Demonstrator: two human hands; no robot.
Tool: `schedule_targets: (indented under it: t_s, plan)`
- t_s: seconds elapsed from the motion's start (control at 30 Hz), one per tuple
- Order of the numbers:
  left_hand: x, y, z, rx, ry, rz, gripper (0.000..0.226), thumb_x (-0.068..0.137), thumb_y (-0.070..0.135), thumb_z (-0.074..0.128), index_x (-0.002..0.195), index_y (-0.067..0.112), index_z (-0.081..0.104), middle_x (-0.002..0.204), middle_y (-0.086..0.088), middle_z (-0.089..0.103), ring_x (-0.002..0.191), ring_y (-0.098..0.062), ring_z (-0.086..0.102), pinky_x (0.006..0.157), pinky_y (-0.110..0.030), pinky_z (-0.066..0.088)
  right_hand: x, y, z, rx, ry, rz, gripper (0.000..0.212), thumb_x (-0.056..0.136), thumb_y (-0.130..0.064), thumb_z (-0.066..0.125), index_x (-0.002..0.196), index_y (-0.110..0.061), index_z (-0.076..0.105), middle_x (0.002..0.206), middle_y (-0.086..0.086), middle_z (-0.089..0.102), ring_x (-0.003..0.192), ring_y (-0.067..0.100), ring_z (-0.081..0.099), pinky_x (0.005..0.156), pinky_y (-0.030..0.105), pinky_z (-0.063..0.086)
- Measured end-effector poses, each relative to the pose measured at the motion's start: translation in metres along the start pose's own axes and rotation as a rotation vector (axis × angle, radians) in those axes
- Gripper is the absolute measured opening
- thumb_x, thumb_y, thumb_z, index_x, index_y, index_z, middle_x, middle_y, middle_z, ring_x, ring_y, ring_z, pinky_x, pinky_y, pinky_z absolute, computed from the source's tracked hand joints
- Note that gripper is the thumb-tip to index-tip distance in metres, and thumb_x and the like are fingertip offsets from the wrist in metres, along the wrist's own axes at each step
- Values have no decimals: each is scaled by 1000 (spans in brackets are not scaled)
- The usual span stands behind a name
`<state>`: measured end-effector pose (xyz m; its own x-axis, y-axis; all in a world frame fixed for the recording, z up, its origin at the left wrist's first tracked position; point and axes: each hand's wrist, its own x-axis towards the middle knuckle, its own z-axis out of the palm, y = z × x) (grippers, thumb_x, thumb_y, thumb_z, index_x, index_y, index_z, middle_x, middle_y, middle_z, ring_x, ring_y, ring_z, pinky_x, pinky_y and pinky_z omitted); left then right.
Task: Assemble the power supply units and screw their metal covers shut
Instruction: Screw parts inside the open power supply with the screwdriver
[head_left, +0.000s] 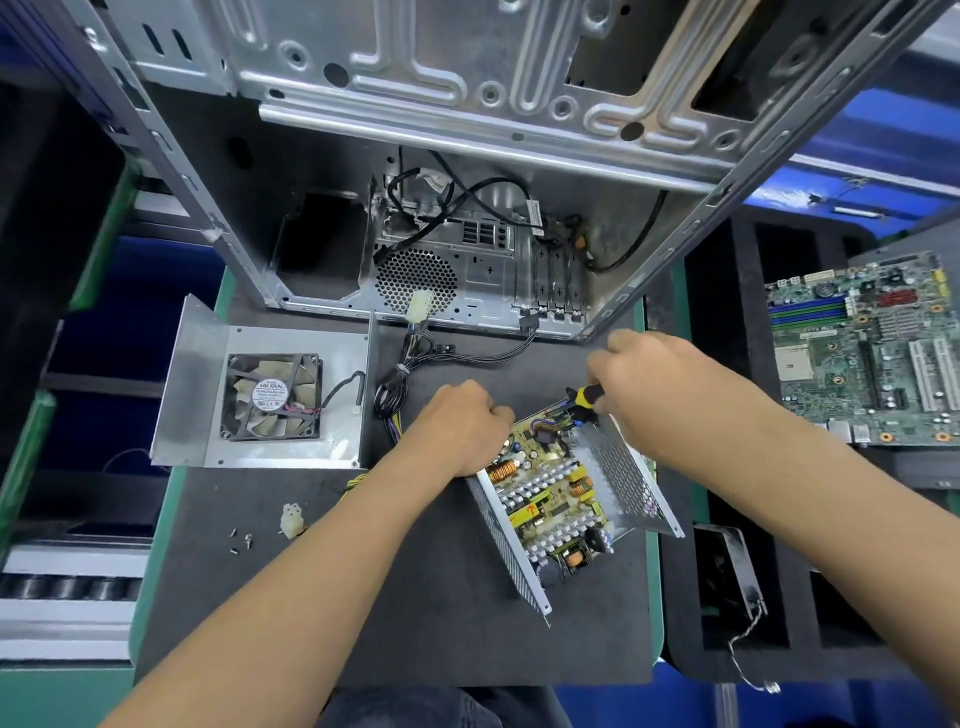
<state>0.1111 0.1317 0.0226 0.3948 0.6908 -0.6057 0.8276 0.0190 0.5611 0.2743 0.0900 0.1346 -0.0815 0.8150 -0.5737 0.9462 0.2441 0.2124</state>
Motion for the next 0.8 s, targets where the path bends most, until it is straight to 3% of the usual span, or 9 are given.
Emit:
schedule_targets:
  t_s: [0.1,0.2,0.3,0.37,0.47,0.57,0.67,0.73,0.8]
  plan:
    - [0,0,0,0,3,7,42,94,27,46,56,11,41,64,-7,49,54,-20,42,45,-28,26,2,-3,0,-37,-41,52,26,105,-25,40,119,-20,61,72,0,31,75,27,47,60,35,41]
    - [0,1,0,2,2,2,43,94,27,46,55,11,40,64,-7,49,53,-21,41,45,-28,26,-3,-7,1,113,1,63,14,102,-24,51,113,-16,48,88,0,34,84,27,52,71,38,49]
    - [0,0,0,-7,-1,-6,43,94,27,46,55,10,40,64,-8,48,55,-21,41,46,-28,25,-3,-4,3,83,61,18,26,92,-6,60,110,-15,44,101,2,32,83,21,45,76,34,51]
    - [0,0,0,-8,0,-9,43,94,28,46,56,10,41,64,-8,48,55,-21,41,46,-28,25,-1,-3,1,39,59,26,24,90,-1,58,105,-15,47,94,1,29,78,21,42,74,35,53]
    - [1,1,1,-4,0,-11,42,94,28,46,56,10,42,65,-8,49,56,-22,42,46,-28,25,2,-6,-4,-56,17,45,12,98,-14,53,89,-17,47,79,0,32,74,28,52,71,38,53]
    - [1,2,0,-1,-5,-15,42,95,29,46,58,10,42,67,-9,50,56,-23,42,47,-29,26,3,-9,2,-19,40,110,41,105,-27,42,68,-16,27,67,1,26,73,32,50,64,36,41]
    - [1,1,0,0,-7,-19,42,95,29,46,58,10,42,67,-8,49,56,-23,42,47,-29,26,4,-9,5,136,-4,175,37,104,-36,48,76,-17,34,71,1,29,82,35,53,65,36,40]
    - [2,1,0,-7,-10,-20,43,96,29,46,57,10,41,67,-8,49,57,-23,43,47,-29,26,1,-9,1,171,-36,108,21,97,-22,62,98,-15,42,84,1,35,85,30,51,66,37,44]
    - [2,1,0,-7,-11,-24,42,95,29,46,58,10,42,68,-8,49,57,-23,43,47,-29,26,1,-3,2,30,16,6,26,91,-4,59,108,-15,44,91,2,30,84,23,46,67,32,44]
